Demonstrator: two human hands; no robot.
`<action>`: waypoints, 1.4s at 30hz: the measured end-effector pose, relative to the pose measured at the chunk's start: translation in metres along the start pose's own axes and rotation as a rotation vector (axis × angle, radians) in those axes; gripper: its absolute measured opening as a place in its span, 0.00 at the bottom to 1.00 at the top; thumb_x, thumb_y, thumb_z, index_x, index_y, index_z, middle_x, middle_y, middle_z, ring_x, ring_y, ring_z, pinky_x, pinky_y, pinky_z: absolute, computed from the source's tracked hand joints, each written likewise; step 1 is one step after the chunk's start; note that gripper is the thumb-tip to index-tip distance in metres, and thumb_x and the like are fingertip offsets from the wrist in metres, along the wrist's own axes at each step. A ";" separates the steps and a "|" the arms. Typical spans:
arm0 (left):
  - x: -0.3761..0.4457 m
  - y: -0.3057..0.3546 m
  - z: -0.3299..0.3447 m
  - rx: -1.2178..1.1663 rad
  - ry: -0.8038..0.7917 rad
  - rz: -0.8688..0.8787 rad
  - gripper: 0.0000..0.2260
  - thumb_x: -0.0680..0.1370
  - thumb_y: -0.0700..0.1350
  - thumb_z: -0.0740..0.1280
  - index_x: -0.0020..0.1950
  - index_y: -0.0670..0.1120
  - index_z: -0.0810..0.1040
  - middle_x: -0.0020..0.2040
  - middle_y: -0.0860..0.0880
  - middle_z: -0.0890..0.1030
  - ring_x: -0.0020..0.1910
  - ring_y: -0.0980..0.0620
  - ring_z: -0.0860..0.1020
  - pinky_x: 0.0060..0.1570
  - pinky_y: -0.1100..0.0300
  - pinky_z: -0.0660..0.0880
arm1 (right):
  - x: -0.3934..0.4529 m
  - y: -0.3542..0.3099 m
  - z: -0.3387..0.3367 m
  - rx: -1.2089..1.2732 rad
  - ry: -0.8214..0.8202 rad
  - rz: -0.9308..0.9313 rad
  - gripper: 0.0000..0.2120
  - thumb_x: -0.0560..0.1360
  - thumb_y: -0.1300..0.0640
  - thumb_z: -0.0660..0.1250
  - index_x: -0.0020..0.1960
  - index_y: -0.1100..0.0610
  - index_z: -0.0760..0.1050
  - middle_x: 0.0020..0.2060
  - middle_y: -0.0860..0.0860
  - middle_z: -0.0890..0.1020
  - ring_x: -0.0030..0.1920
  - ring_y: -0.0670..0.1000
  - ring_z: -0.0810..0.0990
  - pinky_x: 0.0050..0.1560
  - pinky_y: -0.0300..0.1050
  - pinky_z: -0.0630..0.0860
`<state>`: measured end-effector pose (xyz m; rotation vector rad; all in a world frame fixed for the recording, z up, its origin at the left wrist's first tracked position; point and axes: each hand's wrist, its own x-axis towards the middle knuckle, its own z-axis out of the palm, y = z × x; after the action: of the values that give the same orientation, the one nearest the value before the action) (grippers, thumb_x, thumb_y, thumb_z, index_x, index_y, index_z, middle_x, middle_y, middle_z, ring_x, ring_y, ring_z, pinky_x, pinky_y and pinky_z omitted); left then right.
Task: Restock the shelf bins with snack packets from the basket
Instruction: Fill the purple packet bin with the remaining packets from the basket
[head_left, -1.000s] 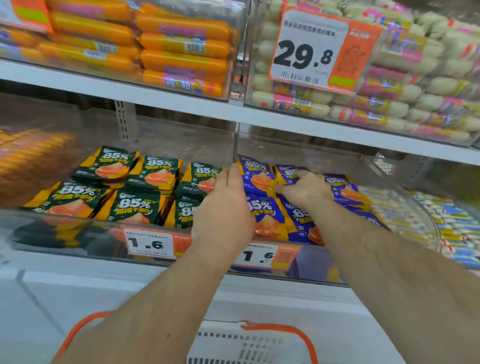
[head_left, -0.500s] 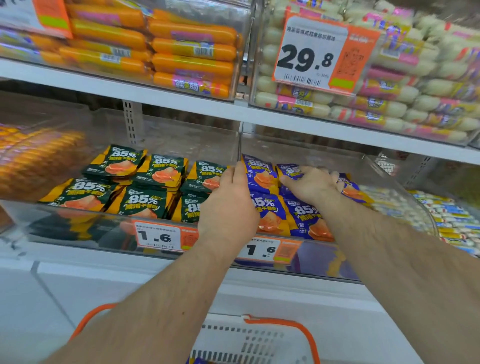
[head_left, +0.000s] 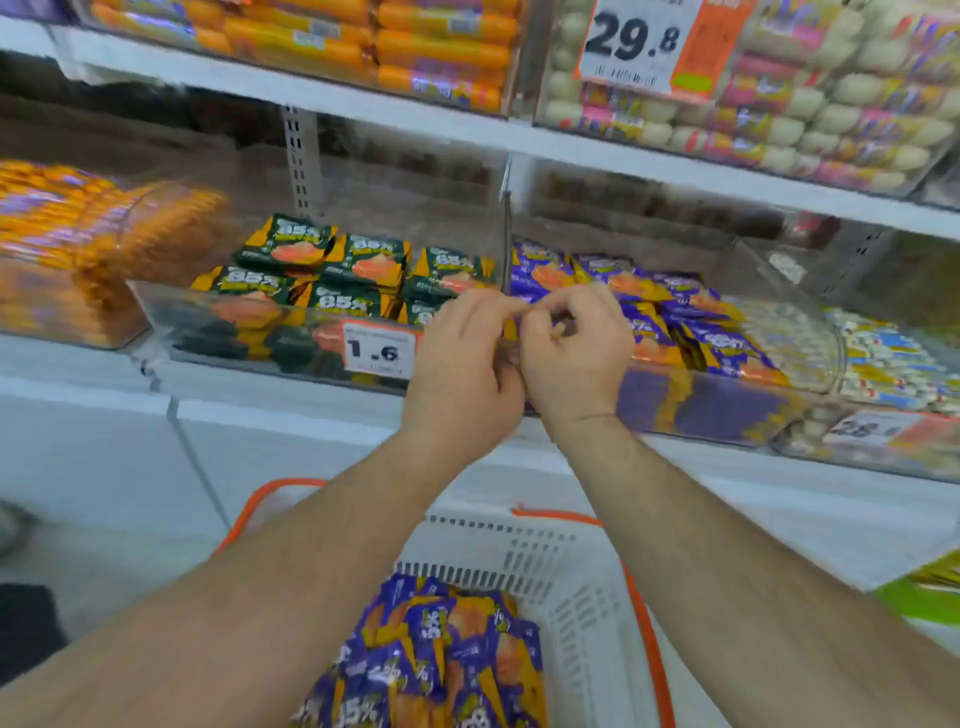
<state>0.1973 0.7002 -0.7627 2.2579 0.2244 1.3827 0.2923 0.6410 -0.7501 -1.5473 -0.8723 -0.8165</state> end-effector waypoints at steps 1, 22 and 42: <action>-0.022 -0.003 -0.004 -0.029 -0.044 -0.064 0.18 0.68 0.39 0.59 0.56 0.42 0.77 0.52 0.44 0.78 0.52 0.45 0.75 0.52 0.53 0.72 | -0.023 -0.002 0.002 0.033 -0.035 0.059 0.09 0.65 0.56 0.61 0.32 0.60 0.75 0.30 0.54 0.76 0.35 0.53 0.73 0.38 0.44 0.68; -0.227 -0.055 -0.020 0.064 -0.615 -1.030 0.12 0.79 0.40 0.63 0.61 0.52 0.73 0.47 0.60 0.76 0.41 0.60 0.74 0.36 0.65 0.69 | -0.335 0.102 -0.068 -0.244 -1.255 1.477 0.13 0.72 0.61 0.69 0.49 0.52 0.66 0.38 0.46 0.70 0.45 0.52 0.72 0.47 0.44 0.73; -0.206 -0.032 -0.013 -0.002 -0.733 -0.974 0.17 0.77 0.40 0.65 0.66 0.50 0.73 0.60 0.54 0.75 0.54 0.56 0.74 0.50 0.63 0.71 | -0.184 0.073 -0.047 -0.449 -1.510 0.661 0.13 0.73 0.70 0.64 0.43 0.52 0.73 0.42 0.50 0.77 0.46 0.52 0.77 0.44 0.43 0.72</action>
<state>0.0913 0.6545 -0.9372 2.0031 0.8917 0.0510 0.2645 0.5694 -0.9388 -2.6156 -1.0563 0.8904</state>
